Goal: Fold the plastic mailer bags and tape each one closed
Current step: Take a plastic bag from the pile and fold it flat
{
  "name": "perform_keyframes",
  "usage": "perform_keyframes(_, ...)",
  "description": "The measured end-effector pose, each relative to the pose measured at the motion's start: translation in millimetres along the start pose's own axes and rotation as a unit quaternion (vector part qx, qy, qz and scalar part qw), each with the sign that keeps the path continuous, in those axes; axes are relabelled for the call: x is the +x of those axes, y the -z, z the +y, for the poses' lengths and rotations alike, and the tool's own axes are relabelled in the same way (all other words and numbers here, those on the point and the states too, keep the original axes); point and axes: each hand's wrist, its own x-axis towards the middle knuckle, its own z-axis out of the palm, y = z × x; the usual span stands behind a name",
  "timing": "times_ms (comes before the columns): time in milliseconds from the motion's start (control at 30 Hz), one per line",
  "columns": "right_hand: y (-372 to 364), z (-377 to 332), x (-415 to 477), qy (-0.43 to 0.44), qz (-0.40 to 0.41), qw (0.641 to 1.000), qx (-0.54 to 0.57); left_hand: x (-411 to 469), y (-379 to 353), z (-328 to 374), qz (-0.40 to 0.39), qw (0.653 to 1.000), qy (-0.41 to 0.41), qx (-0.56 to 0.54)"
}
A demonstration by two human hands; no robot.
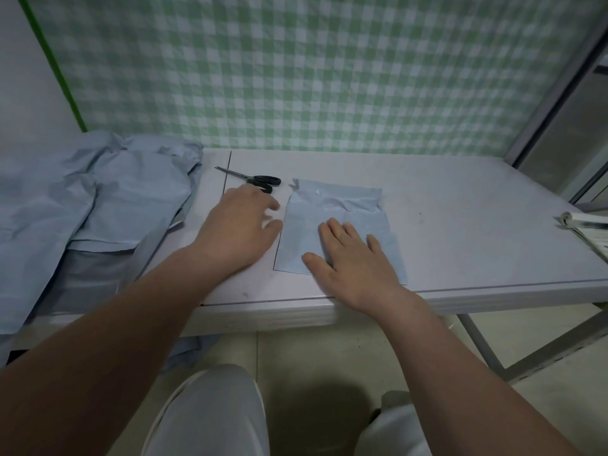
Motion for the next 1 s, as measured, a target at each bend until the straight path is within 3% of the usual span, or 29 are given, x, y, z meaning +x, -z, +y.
perform_keyframes(133, 1.9, 1.6, 2.5, 0.012, 0.018, 1.000, 0.022, -9.9, -3.8, 34.9, -0.138, 0.986, -0.042, -0.087)
perform_keyframes(267, 11.4, 6.5, -6.0, 0.032, 0.041, 0.991, 0.121, -8.7, -5.5, 32.5, -0.202, 0.973, -0.025, -0.112)
perform_keyframes(500, 15.6, 13.7, -17.9, -0.008, 0.049, 0.988, 0.147, -10.5, -7.7, 34.9, -0.204, 0.977, 0.006, -0.061)
perform_keyframes(667, 26.2, 34.7, -35.3, -0.052, 0.041, 0.982, 0.176, -4.9, -0.7, 17.7, -0.267, 0.957, 0.030, -0.109)
perform_keyframes(1000, 27.8, 71.4, -58.4, -0.082, 0.067, 0.975, 0.196, -6.3, 8.4, 5.5, -0.275, 0.952, 0.056, -0.127)
